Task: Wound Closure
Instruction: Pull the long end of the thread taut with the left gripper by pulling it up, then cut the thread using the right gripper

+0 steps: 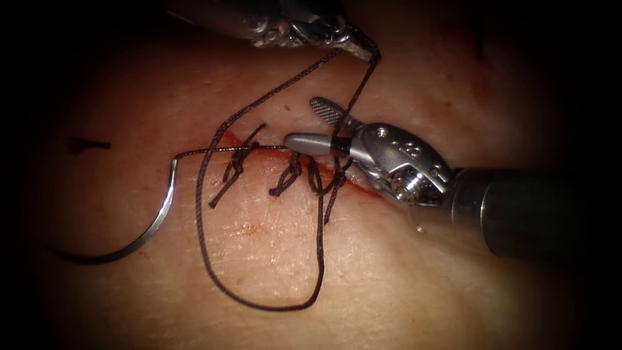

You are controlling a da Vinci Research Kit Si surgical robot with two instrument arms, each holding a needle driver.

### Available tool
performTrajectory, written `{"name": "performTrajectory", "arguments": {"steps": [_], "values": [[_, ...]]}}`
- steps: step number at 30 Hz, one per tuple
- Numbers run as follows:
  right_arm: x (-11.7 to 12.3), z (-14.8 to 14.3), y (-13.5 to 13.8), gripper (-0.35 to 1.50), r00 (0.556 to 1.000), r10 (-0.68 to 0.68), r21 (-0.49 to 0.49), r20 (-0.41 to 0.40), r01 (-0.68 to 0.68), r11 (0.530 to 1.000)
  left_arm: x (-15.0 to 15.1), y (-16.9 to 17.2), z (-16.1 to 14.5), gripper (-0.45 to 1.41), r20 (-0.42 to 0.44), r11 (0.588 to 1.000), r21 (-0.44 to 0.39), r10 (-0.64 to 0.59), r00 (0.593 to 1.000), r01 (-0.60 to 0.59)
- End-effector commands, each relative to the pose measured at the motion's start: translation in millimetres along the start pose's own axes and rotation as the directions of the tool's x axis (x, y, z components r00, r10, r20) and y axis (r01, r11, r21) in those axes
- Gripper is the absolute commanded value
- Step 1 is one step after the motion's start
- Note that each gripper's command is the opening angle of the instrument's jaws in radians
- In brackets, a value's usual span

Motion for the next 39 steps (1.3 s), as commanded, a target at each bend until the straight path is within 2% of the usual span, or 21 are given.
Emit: {"name": "performTrajectory", "arguments": {"steps": [1,16,24,26,27,28,29,35,39], "values": [[-0.6,1.0,-0.2,1.15,1.0,-0.001,0.003,-0.001,0.001,1.0,0.0,0.0,0.8,-0.45,0.0,1.0,-0.001,0.002,1.0,-0.002],[-1.2,1.5,-1.0,1.15,1.0,0.002,0.027,0.0,-0.002,1.0,-0.1,-0.4,0.9,-0.45,0.0,1.0,-0.001,0.003,1.0,-0.003],[-0.8,1.4,-0.3,1.01,1.0,0.005,0.012,-0.019,-0.005,1.0,-0.2,0.4,1.1,-0.45,0.0,1.0,0.002,0.004,1.0,-0.004],[-0.8,1.3,-0.4,0.71,1.0,0.005,0.013,-0.018,-0.005,1.0,-0.2,0.4,1.1,-0.45,0.0,1.0,0.003,0.004,1.0,-0.004],[-0.8,1.3,-0.4,0.43,1.0,0.005,0.011,-0.019,-0.005,1.0,-0.2,0.4,1.1,-0.45,0.0,1.0,0.002,0.004,1.0,-0.004],[-0.9,1.2,-0.4,-0.26,1.0,0.004,0.015,-0.018,-0.004,1.0,-0.2,0.4,1.1,-0.45,0.0,1.0,0.002,0.004,1.0,-0.004],[-0.9,1.1,-0.5,-0.35,1.0,0.004,0.019,-0.018,-0.003,1.0,-0.2,0.4,1.1,-0.45,0.0,1.0,0.002,0.004,1.0,-0.004],[-1.4,0.8,-0.2,-0.35,0.999,0.005,0.022,-0.035,-0.004,1.0,-0.1,0.6,0.9,-0.45,0.0,1.0,0.0,0.003,1.0,-0.003],[-0.8,0.3,0.0,-0.35,0.998,-0.019,0.018,-0.056,0.02,1.0,-0.6,0.5,0.0,-0.45,-0.003,1.0,-0.005,0.007,1.0,-0.007]]}}
